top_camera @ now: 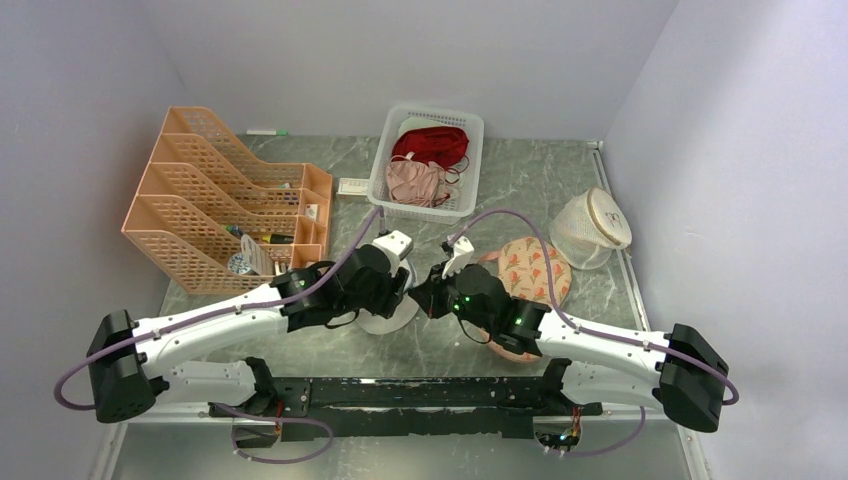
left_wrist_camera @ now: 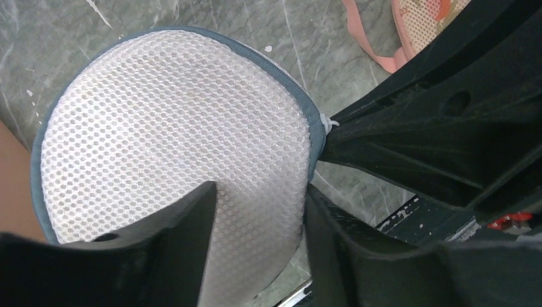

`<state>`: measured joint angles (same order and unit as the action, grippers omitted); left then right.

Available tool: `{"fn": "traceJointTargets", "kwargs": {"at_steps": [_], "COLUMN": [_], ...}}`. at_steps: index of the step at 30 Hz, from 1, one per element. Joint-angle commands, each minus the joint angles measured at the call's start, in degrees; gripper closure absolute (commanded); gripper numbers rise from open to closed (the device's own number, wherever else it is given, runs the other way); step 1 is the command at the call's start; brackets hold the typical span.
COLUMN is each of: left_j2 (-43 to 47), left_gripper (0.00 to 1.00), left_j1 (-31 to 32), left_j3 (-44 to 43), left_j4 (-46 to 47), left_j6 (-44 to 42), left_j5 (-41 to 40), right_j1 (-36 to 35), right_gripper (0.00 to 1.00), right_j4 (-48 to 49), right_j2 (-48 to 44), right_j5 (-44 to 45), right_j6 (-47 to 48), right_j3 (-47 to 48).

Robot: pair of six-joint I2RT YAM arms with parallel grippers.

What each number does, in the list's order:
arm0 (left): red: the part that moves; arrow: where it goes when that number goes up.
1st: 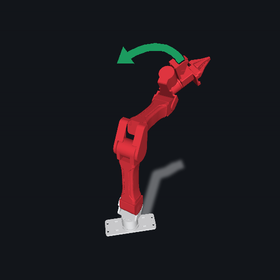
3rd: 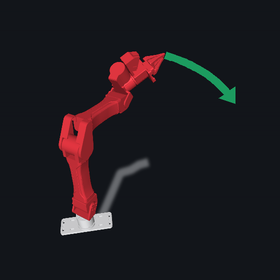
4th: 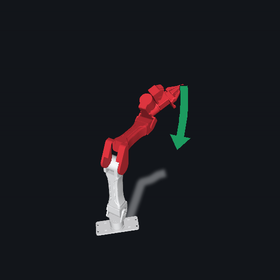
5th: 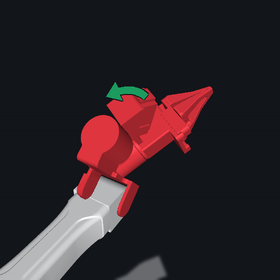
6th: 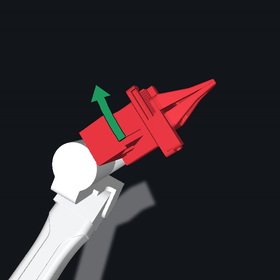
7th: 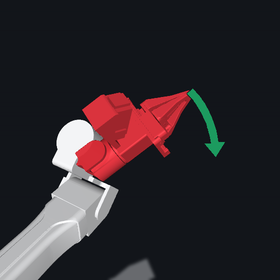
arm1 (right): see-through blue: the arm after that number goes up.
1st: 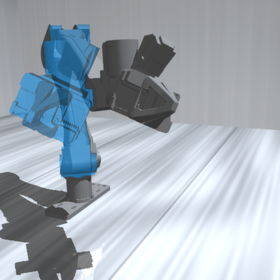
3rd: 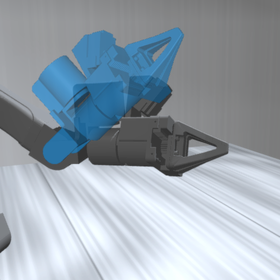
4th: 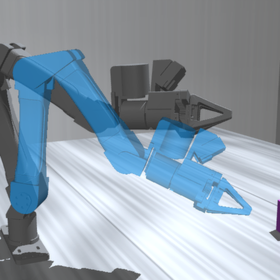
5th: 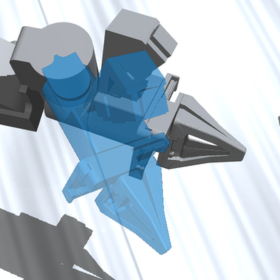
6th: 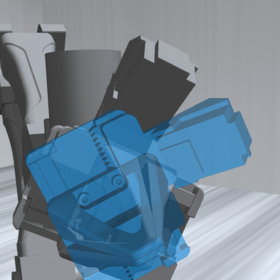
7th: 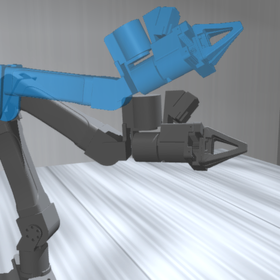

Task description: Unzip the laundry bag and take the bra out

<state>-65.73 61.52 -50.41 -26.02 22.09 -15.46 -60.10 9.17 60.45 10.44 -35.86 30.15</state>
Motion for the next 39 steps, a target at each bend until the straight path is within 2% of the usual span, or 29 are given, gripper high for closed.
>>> {"fn": "traceJointTargets", "kwargs": {"at_steps": [1,3,6,10,14,21,26,28,34,39], "left_j2": [-2.3,-2.9,-2.4,-2.1,-1.4,1.0,1.9,1.8,1.2,-0.7], "left_gripper": [0.47,0.57,0.66,0.86,0.93,0.93,0.93,0.90,0.58,0.35], "left_j1": [0.2,0.2,0.2,0.2,0.2,0.2,0.2,0.2,0.2,0.2], "left_j3": [-3.2,-3.7,-3.4,-2.6,-1.8,0.1,0.0,-0.7,-1.2,-3.2], "left_j4": [1.3,0.9,1.2,1.0,-0.1,0.4,0.5,0.0,1.5,1.2], "left_j6": [1.1,1.6,1.3,1.4,1.9,1.5,0.2,0.0,-1.3,-3.3], "left_j5": [-3.3,-4.4,-4.9,-6.2,-7.1,-6.3,-4.8,-4.1,0.2,-1.5], "right_j1": [0.3,0.2,0.3,0.8,3.2,11.5,12.6,12.6,12.2,10.2], "right_gripper": [1.00,1.00,1.00,1.00,1.00,1.00,1.00,1.00,1.00,1.00], "right_j4": [2.0,1.8,1.6,1.1,0.4,1.4,2.5,4.5,9.9,11.0], "right_j2": [-1.5,-1.8,-2.0,-1.9,-3.1,-5.6,-4.8,-4.7,-3.7,-2.1], "right_j5": [-0.3,0.1,0.5,1.2,1.7,-5.2,-10.7,-14.3,-21.3,-22.7], "right_j6": [-0.3,-0.3,-0.4,-0.9,-2.9,-4.6,-0.7,0.6,1.5,2.3], "right_j3": [-1.0,-1.1,-1.4,-1.9,-3.5,-7.4,-6.9,-6.9,-7.2,-6.0]}}
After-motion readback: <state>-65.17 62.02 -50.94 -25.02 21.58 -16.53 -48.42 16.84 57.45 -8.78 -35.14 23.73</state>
